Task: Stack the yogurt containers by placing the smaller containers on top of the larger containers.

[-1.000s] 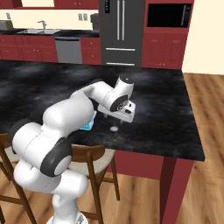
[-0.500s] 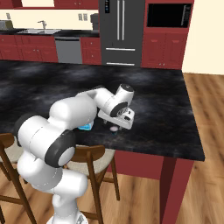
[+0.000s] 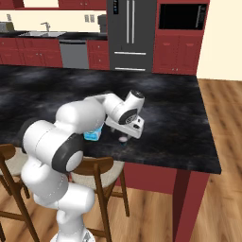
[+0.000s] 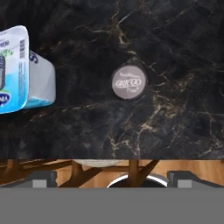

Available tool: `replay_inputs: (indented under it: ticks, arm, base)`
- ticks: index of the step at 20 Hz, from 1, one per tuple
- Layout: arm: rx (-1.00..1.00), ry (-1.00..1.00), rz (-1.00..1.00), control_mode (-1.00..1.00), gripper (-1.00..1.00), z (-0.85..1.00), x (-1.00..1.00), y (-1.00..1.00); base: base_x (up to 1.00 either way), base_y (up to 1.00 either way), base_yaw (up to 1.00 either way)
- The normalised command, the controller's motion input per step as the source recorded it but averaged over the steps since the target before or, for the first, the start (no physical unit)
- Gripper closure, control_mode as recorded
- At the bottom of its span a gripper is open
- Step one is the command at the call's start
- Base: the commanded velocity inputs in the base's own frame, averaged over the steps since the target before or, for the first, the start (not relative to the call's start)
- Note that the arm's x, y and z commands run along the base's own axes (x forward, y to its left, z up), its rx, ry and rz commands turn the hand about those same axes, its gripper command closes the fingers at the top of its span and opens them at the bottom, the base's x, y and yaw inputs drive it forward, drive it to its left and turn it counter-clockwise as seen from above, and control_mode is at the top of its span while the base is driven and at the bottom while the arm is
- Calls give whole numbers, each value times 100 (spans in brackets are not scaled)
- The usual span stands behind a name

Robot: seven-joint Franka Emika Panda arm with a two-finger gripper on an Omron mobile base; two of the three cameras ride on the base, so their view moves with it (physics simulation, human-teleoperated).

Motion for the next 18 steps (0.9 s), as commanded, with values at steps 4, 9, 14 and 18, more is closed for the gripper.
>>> replay_inputs:
  ticks: [4, 9, 14, 18]
  arm:
    - [0, 1, 0, -100, -100, -7, 27, 15]
    - [0, 1, 0, -100, -100, -17, 20, 2]
    - [0, -4, 1, -100, -100, -7, 9, 4]
    - [-2, -12, 1, -100, -100, -1, 0, 0]
  base:
    - [0, 0, 0]
    - [0, 0, 0]
    - [0, 0, 0]
    - [0, 0, 0]
